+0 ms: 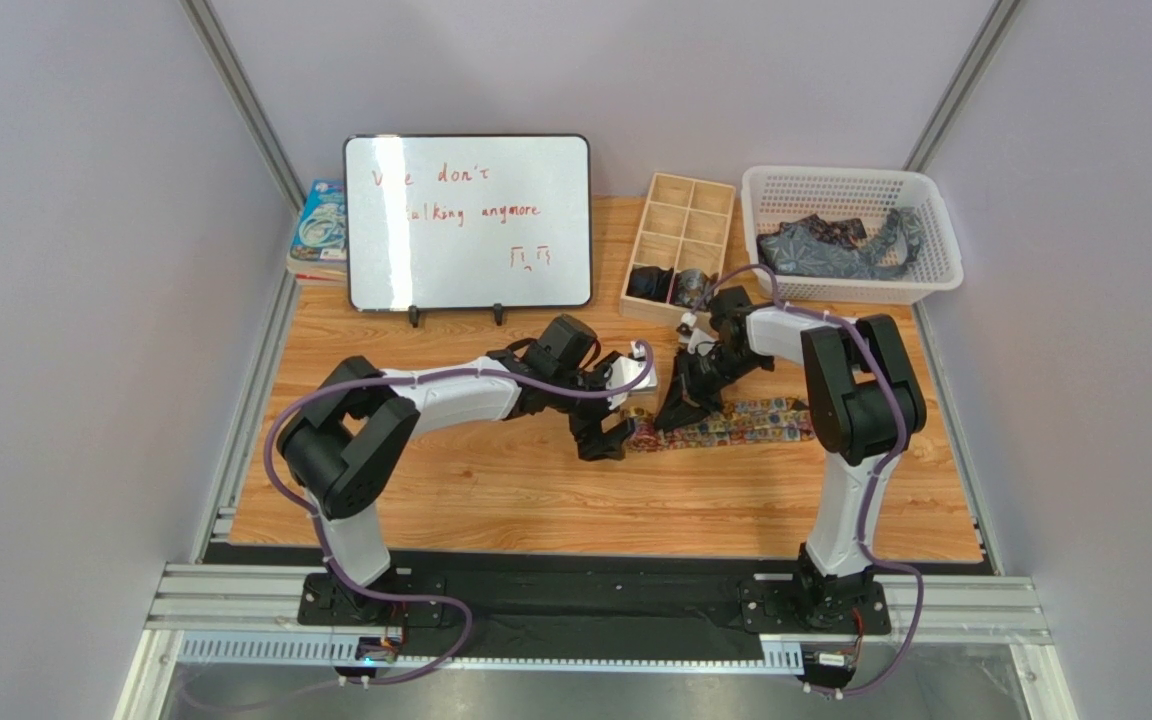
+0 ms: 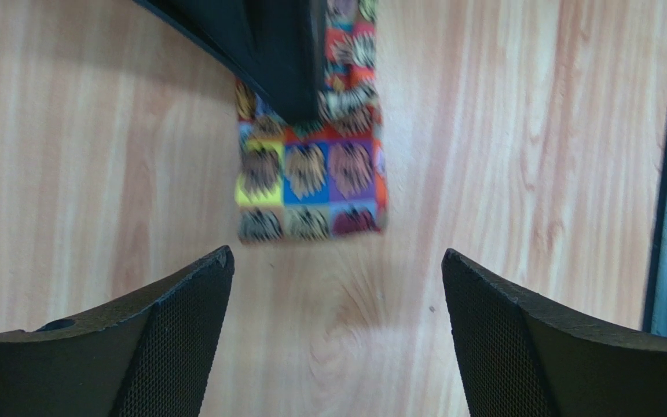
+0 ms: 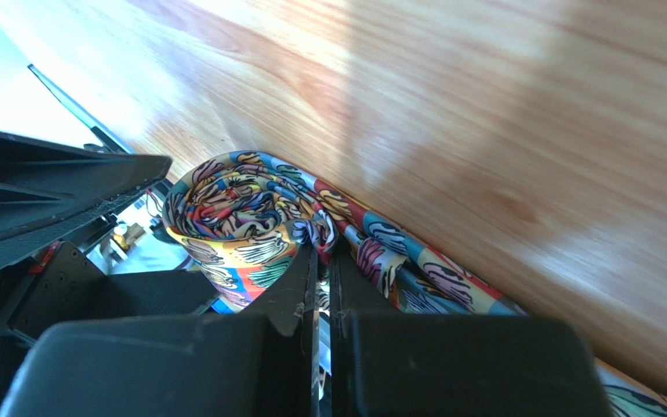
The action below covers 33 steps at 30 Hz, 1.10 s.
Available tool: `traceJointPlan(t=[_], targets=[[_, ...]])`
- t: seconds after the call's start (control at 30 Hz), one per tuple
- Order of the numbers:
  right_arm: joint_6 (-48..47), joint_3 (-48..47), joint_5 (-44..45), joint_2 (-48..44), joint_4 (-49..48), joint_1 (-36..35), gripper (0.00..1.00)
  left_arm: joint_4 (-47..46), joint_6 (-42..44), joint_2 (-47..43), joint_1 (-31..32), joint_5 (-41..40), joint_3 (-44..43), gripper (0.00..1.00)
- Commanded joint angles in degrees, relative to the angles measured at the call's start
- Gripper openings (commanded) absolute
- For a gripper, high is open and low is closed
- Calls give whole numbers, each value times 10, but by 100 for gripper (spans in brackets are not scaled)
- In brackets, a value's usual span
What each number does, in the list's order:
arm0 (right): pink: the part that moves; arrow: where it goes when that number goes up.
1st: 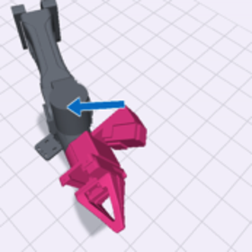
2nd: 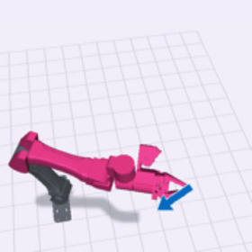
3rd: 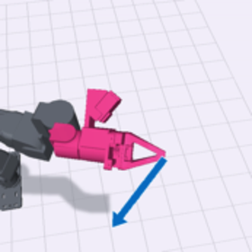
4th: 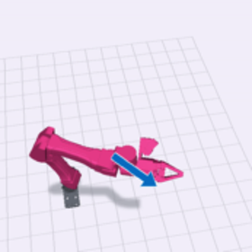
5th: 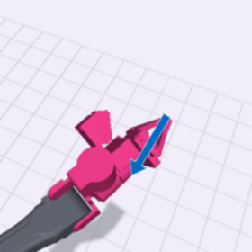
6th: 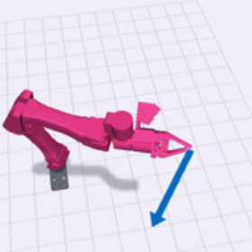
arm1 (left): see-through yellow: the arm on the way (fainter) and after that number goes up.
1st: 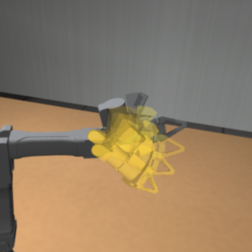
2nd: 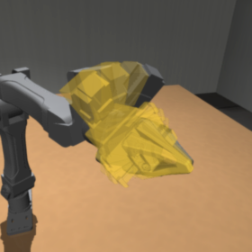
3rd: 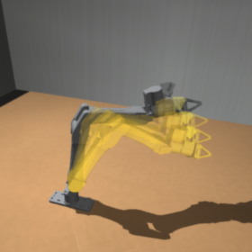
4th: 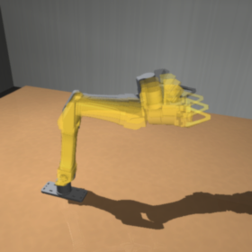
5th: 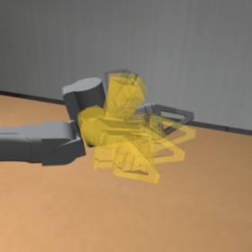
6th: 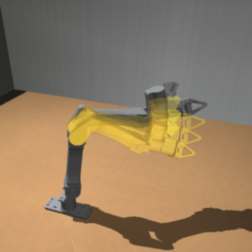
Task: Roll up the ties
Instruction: Roll the tie at the center of the board.
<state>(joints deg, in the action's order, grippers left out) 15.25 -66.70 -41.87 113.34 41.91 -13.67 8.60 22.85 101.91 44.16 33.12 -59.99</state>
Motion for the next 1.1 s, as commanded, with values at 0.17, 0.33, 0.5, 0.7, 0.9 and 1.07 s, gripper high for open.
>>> traceJointPlan(t=[0.17, 0.33, 0.5, 0.7, 0.9, 1.07], targets=[[4, 34, 132, 36, -73, -42, 0, -177, -43, 57, 3, 4, 22, 86], [12, 26, 152, 45, -72, -57, 0, -177, -26, 31, 5, 44, 38, 67], [36, 20, 157, 48, -78, -83, 0, -162, -46, 8, 22, 52, 19, 54], [65, 20, 132, 49, -97, -103, 0, -129, -45, 61, 48, 34, -16, 51], [93, 32, 58, 30, -135, -107, 0, -45, -6, 115, 72, -29, -44, 42], [99, 39, -29, 3, -139, -105, 0, 10, 19, 142, 83, -102, -38, 27]])
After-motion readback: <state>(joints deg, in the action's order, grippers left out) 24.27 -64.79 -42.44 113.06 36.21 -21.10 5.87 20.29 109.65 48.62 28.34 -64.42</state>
